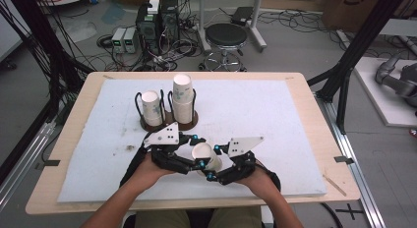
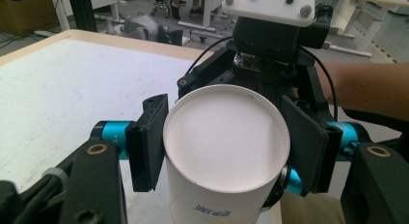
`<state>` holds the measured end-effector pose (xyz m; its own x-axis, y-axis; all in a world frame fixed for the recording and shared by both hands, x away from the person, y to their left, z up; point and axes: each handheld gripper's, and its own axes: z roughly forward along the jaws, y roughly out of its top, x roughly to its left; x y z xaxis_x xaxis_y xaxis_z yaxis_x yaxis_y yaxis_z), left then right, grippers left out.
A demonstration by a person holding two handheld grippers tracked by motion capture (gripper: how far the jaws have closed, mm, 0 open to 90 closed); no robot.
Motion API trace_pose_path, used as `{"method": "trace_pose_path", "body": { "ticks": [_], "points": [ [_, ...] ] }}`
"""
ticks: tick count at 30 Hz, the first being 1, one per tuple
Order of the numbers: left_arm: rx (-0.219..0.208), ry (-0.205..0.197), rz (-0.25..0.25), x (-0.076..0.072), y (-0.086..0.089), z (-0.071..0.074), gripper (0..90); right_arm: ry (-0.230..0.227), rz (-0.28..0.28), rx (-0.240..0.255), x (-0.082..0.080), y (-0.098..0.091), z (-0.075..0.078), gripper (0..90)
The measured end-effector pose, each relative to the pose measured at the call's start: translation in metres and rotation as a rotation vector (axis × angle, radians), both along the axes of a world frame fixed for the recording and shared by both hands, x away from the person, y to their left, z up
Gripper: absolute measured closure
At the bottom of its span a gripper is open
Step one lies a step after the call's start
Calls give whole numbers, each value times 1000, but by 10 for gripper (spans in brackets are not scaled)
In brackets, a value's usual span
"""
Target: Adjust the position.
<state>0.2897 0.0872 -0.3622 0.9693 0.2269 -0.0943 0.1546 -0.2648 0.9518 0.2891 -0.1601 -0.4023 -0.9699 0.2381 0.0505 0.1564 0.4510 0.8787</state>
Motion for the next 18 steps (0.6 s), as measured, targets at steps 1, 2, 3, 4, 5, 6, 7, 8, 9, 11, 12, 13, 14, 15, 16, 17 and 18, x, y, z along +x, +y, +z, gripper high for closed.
{"method": "trace_pose_path", "body": {
  "ticks": [1, 2, 3, 4, 5, 6, 7, 8, 9, 11, 12, 13, 14, 15, 16, 17, 18],
  "points": [
    [7, -2, -2, 0, 0, 0, 360, -2, 4, -9, 0, 0, 0, 311],
    [21, 2, 14, 0, 0, 0, 324, -5, 7, -14, 0, 0, 1, 315],
    [31, 14, 24, 0, 0, 0, 225, -9, 9, -23, 0, -1, 2, 317],
    [33, 39, 30, 1, 0, -1, 164, -14, 9, -30, 0, -1, 2, 321],
    [37, 45, 23, 2, 1, -1, 149, -16, 10, -38, 0, -1, 3, 325],
    [38, 43, 20, 1, 2, -1, 150, -16, 16, -47, 0, -1, 4, 327],
    [37, 40, 17, 1, 4, 0, 150, -21, 21, -59, 1, -2, 4, 327],
    [38, 39, 18, 1, 5, 0, 149, -22, 22, -71, 1, -2, 5, 327],
    [37, 39, 17, 1, 6, 1, 150, -26, 22, -77, 2, -2, 6, 327],
    [49, 37, 15, 2, 8, 2, 150, -29, 28, -91, 2, -3, 7, 328],
    [47, 39, 10, 2, 8, 2, 150, -34, 31, -100, 3, -3, 8, 328],
    [57, 34, 0, 3, 10, 3, 150, -29, 35, -110, 3, -3, 9, 328],
    [63, 36, -5, 3, 11, 3, 150, -30, 43, -122, 4, -2, 10, 327],
    [75, 36, -8, 4, 11, 3, 150, -28, 51, -132, 4, -2, 12, 328],
    [88, 34, -10, 4, 12, 4, 154, -29, 56, -147, 5, -2, 13, 327],
    [94, 34, -10, 5, 13, 4, 156, -29, 60, -162, 5, -1, 14, 327],
    [102, 32, -11, 5, 14, 5, 156, -29, 66, -178, 6, 0, 15, 327]
  ]
}}
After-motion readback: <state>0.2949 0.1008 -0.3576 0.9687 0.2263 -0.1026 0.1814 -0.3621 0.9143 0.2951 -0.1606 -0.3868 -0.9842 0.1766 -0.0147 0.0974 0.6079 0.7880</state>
